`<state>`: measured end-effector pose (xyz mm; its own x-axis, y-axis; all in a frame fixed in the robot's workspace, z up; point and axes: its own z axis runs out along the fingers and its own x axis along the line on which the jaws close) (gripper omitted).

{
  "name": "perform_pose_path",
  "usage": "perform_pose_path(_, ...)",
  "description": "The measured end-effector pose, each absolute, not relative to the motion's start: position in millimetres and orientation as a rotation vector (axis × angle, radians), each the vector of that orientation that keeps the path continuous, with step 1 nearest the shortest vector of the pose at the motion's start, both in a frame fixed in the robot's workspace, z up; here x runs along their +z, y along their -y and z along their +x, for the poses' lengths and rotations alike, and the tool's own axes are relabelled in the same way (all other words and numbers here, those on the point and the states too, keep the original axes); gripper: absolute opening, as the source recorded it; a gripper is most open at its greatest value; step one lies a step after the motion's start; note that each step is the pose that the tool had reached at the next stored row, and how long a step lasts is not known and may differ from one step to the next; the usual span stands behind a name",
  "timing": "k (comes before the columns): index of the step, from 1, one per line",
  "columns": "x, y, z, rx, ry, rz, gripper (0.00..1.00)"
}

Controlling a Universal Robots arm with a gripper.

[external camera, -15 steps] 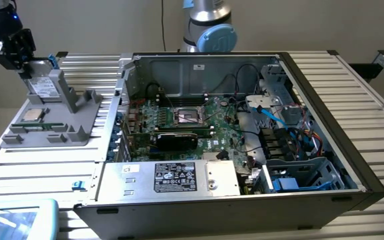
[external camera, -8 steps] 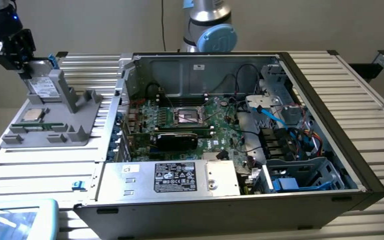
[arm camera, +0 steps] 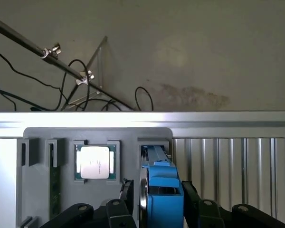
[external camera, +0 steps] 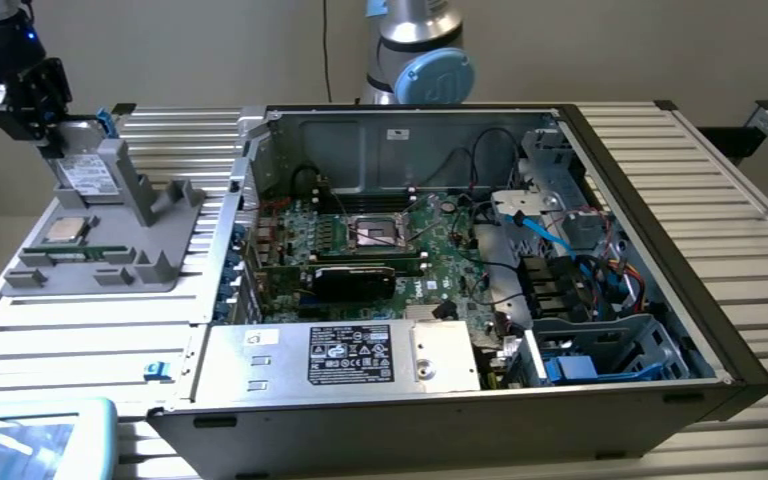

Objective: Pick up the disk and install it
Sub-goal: 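Pick up the disk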

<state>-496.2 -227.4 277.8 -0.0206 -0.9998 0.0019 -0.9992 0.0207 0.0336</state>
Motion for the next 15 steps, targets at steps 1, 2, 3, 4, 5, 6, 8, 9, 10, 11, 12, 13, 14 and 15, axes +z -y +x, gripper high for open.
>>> perform_pose_path(1,277.7,227.4,-496.2,-0.039,2.225,2.179,0.52)
perform_pose_path(2,277.6,227.4,-496.2,-0.042,2.223,2.178,0.52)
perform_pose_path(3,277.6,227.4,-496.2,-0.044,2.222,2.177,0.52)
perform_pose_path(4,277.6,227.4,-496.2,-0.045,2.221,2.177,0.52)
perform_pose_path(5,277.7,227.4,-496.2,-0.045,2.221,2.178,0.52)
perform_pose_path(6,277.7,227.4,-496.2,-0.045,2.22,2.179,0.52)
perform_pose_path(8,277.6,227.4,-496.2,-0.045,2.217,2.182,0.52)
perform_pose_path(9,277.6,227.5,-496.2,-0.045,2.214,2.185,0.52)
perform_pose_path(10,277.6,227.5,-496.2,-0.045,2.21,2.189,0.52)
perform_pose_path(11,277.6,227.5,-496.2,-0.045,2.205,2.193,0.52)
perform_pose_path(12,277.7,227.5,-496.2,-0.045,2.201,2.197,0.52)
perform_pose_path(13,277.7,227.5,-496.2,-0.045,2.198,2.2,0.52)
perform_pose_path(14,277.6,227.4,-496.2,-0.045,2.196,2.203,0.52)
perform_pose_path(15,277.6,227.4,-496.2,-0.045,2.195,2.204,0.52)
